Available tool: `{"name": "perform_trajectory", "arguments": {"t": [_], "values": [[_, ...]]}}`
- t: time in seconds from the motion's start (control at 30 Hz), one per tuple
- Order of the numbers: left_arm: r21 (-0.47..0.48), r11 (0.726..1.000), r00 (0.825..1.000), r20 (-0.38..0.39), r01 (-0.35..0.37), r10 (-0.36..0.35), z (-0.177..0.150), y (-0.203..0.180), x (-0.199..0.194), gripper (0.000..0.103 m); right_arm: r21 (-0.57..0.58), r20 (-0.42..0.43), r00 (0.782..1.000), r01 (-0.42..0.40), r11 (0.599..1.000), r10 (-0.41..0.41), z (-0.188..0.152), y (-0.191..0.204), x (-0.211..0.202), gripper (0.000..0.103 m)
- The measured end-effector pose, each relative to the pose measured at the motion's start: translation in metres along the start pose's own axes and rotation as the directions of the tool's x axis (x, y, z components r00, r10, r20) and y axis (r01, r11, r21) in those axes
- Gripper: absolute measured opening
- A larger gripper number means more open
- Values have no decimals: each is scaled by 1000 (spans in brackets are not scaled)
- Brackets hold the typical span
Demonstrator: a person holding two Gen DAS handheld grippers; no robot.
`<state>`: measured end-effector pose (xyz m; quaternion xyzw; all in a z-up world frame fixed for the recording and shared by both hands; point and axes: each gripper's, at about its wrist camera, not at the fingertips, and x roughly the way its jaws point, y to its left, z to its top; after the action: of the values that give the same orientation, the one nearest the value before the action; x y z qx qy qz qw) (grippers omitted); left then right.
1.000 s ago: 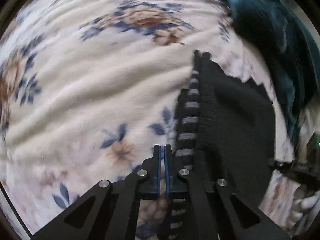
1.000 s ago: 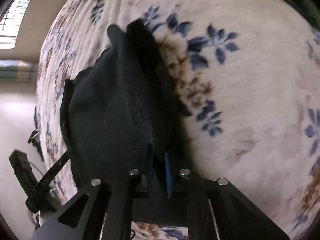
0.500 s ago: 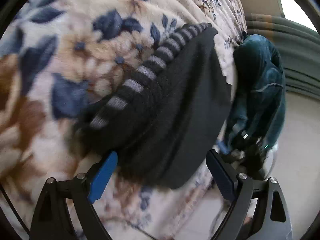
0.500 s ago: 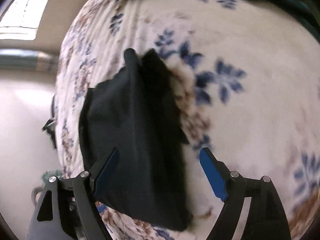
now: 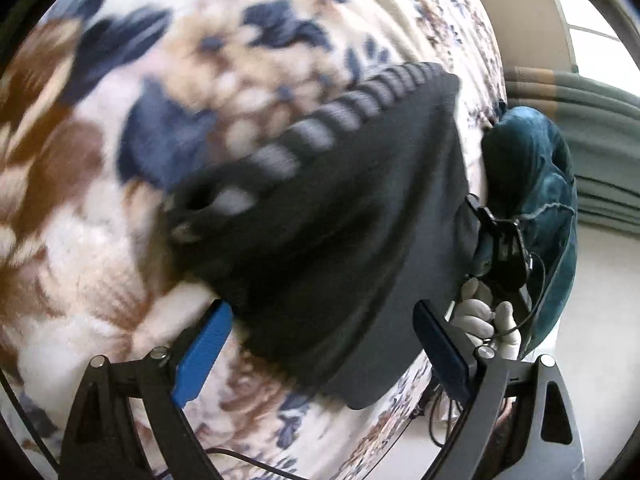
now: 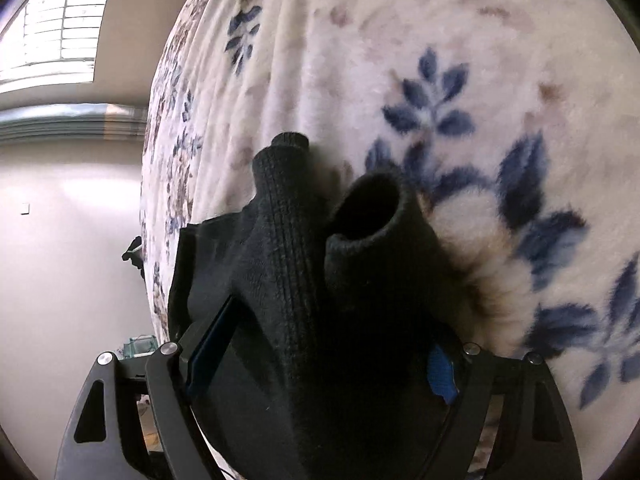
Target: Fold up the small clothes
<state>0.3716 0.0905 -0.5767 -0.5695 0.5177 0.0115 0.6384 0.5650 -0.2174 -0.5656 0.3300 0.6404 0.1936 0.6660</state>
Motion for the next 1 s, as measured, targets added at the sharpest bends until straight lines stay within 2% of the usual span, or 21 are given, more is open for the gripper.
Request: {"name": "perform_trajectory", "arguments": {"t": [0.13, 0.27, 0.3, 0.33, 0.37, 0.4, 0.43, 0.47, 0.53, 0.6, 0.67, 0.73, 0.77, 0.8, 0.83, 0.87, 0.9, 0.93, 0.97, 1.0], "values": [[-55, 998, 999, 43, 6, -3, 12, 6, 20, 92, 20, -37, 999, -8, 1000, 9, 6, -1, 7, 86], [-51, 998, 990, 134, -31, 38, 10, -15, 20, 92, 26, -55, 998, 6, 1000, -5, 9, 0, 9, 86], [-50, 998, 986, 164, -30, 38, 8, -15, 16, 79, 14, -51, 999, 15, 1000, -14, 7, 1, 8, 85], [-44, 998, 981, 187, -35, 43, 7, -18, 13, 67, 9, -43, 999, 27, 1000, -26, 5, 0, 6, 75], [-23, 999, 980, 197, -30, 34, 7, -23, 8, 43, 4, -29, 999, 37, 999, -37, 2, 1, 4, 44], [6, 1000, 981, 195, -22, 20, 8, -27, 6, 34, 11, -23, 998, 54, 998, -54, -1, 0, 3, 35], [43, 999, 981, 194, -22, 13, 11, -34, 2, 33, 27, -1, 999, 49, 998, -49, -6, -1, 0, 32], [79, 997, 983, 180, 12, -26, 15, -40, -2, 32, 40, 25, 999, 39, 998, -40, -12, -1, -4, 28], [128, 991, 989, 142, 26, -45, 29, -47, -8, 31, 62, 71, 997, 35, 997, -40, -25, 0, -16, 25], [177, 983, 994, 87, 55, -72, 56, -54, -17, 31, 130, 136, 990, 13, 991, -31, -50, -3, -34, 23], [259, 963, 997, 27, 69, -79, 96, -64, -26, 31, 180, 180, 983, -12, 984, -21, -81, -6, -52, 22], [315, 946, 997, -30, 74, -68, 122, -70, -27, 37, 255, 202, 979, -56, 965, 4, -133, -10, -67, 21], [338, 940, 996, -84, 53, -26, 138, -70, -20, 44, 281, 195, 981, -64, 957, 8, -154, -12, -69, 21], [359, 933, 993, -115, 15, 29, 138, -68, -15, 57, 317, 166, 986, -72, 946, 20, -182, -14, -67, 21], [375, 927, 987, -154, 11, 51, 142, -65, -9, 63, 341, 134, 990, -83, 936, 38, -199, -16, -62, 22], [379, 925, 982, -181, 23, 50, 142, -61, -6, 65, 361, 105, 993, -79, 929, 44, -210, -19, -58, 29], [373, 927, 977, -209, 41, 41, 143, -55, -5, 65, 369, 71, 997, -33, 929, 8, -220, -24, -56, 37], [356, 932, 973, -230, 65, 20, 143, -49, -7, 67, 362, 55, 998, -3, 932, -18, -223, -27, -57, 59], [334, 939, 973, -232, 78, 1, 140, -40, -13, 73, 354, 70, 997, 1, 935, -28, -228, -33, -63, 71], [323, 943, 973, -229, 85, -10, 134, -33, -19, 74, 358, 96, 995, -11, 934, -25, -231, -38, -69, 76]]}}
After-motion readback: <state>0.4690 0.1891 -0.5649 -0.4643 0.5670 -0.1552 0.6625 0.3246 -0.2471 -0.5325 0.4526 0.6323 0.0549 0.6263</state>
